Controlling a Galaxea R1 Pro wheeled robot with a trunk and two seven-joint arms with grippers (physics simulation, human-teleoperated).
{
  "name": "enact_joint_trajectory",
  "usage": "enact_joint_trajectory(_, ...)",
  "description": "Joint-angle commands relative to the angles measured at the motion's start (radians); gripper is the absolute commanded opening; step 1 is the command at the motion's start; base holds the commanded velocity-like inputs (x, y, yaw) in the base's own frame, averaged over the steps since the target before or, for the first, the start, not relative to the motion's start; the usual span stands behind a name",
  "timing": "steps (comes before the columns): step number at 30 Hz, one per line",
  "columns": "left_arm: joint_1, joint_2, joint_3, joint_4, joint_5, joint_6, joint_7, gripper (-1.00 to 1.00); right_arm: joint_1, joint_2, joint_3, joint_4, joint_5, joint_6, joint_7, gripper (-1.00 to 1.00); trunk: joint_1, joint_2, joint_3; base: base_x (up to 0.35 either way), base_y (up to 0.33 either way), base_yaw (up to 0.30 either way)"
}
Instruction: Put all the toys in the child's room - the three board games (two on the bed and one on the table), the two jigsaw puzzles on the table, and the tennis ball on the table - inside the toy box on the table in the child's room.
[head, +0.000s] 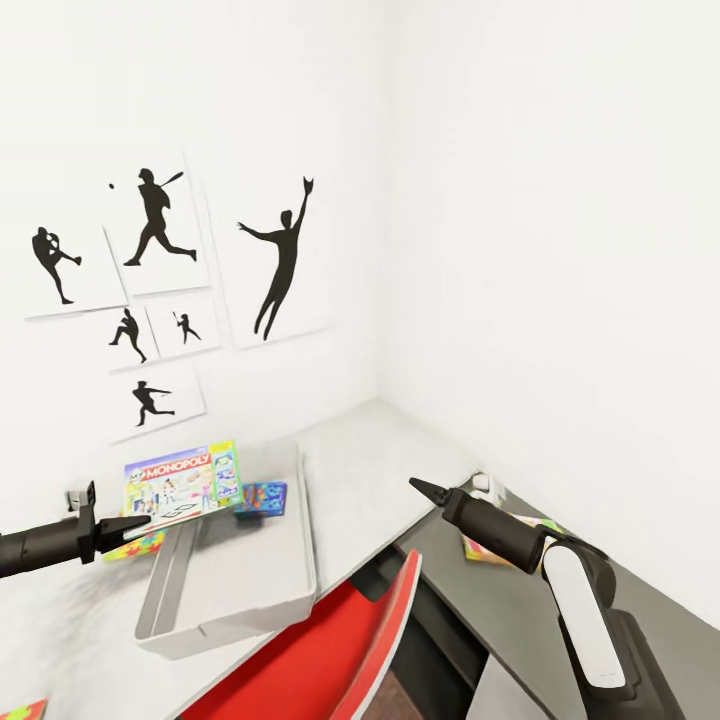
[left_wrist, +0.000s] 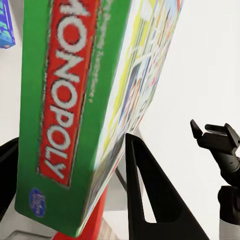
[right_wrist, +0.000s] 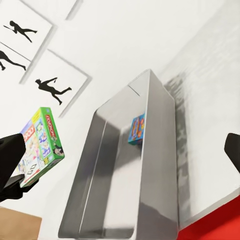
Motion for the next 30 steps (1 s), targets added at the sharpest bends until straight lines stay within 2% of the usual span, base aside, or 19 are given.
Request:
enact_joint_trajectory(1,-0.001,-0.002,0.000,0.000,-0.001,0.010,-0.004,-1.00,-0.001,0.001,-0.003,0.000,0.006,0.006,0.008,1.00,0.001,-0.002,-0.002,0.050,-0.054,0.074)
enact_joint_trajectory(8,-0.001,-0.011,-0.005,0.000,-0.007,0.014,-0.004,-1.00,-0.001,0.001,-0.002,0.000,0.006,0.000,0.008,1.00,0.001,-0.002,-0.002,0.011,-0.011,0.016)
enact_joint_trajectory(9,-0.001,-0.018,-0.006,0.000,-0.007,0.015,-0.001,-1.00,-0.001,0.000,-0.002,0.000,0.006,-0.010,0.008,1.00,0.001,-0.002,-0.002,0.001,-0.001,0.001)
enact_joint_trajectory(11,-0.001,-0.047,-0.005,0.000,-0.007,0.015,0.048,-1.00,-0.001,0.000,-0.002,0.000,0.006,-0.036,0.010,1.00,0.001,-0.002,-0.002,0.000,0.000,0.000)
enact_joint_trajectory(13,-0.005,-0.058,-0.018,0.012,-0.010,0.016,0.059,-1.00,-0.001,0.011,0.001,0.003,0.007,-0.047,0.010,1.00,0.001,-0.002,-0.002,0.000,0.000,0.000)
enact_joint_trajectory(17,-0.003,-0.081,-0.022,0.018,-0.012,0.012,0.082,-1.00,-0.001,0.012,0.002,0.003,0.008,-0.050,0.010,1.00,0.001,-0.002,-0.002,0.000,0.000,0.000)
enact_joint_trajectory(20,-0.002,-0.098,-0.034,0.023,-0.014,0.009,0.064,-1.00,-0.001,0.014,0.003,0.003,0.008,-0.049,0.009,1.00,0.001,-0.002,-0.002,0.000,0.000,0.000)
enact_joint_trajectory(21,-0.002,-0.103,-0.040,0.024,-0.014,0.009,0.059,1.00,-0.001,0.014,0.003,0.003,0.009,-0.049,0.009,1.00,0.001,-0.002,-0.002,0.000,0.000,0.000)
enact_joint_trajectory(30,-0.001,-0.154,-0.090,0.026,-0.015,0.008,0.023,1.00,-0.001,0.015,0.003,0.003,0.009,-0.049,0.010,1.00,0.001,-0.002,-0.002,0.000,0.000,0.000)
